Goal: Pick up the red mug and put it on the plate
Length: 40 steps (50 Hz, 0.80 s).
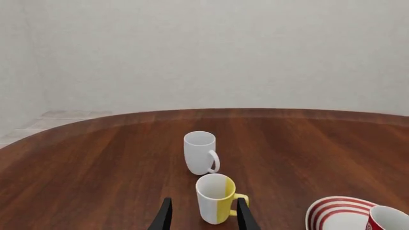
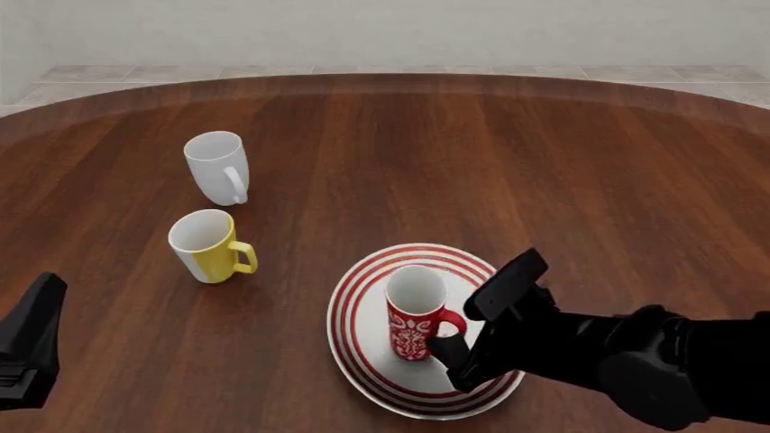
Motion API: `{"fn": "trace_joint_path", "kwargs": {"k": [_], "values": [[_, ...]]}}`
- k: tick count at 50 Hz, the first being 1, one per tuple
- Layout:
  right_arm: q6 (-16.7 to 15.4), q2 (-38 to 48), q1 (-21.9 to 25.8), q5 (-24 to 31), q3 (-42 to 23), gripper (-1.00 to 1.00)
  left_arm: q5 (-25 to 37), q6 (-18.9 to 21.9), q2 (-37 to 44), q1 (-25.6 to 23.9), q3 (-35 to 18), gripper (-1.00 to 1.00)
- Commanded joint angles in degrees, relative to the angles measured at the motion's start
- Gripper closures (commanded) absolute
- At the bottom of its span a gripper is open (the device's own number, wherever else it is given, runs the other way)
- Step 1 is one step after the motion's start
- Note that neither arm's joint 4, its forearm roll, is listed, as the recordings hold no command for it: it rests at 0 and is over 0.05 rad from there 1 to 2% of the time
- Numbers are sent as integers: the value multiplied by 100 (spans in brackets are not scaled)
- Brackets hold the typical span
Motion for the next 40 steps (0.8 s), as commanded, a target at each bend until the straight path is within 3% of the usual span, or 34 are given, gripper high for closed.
{"fn": "trace_joint_path", "kwargs": {"k": [1,21,29,40], "values": [[125,16,59,64,-37,-100,-61,-11,-2,4,60,-100],[227,-80,102,113,-20,-100,31,-19,-1,11,-41,-100],[214,-586,95,640,-104,-100,15,-4,-1,8,-26,-100],[-58,-1453,-36,1414,-134,-100,31,28,-1,-7,-50,-100]]}}
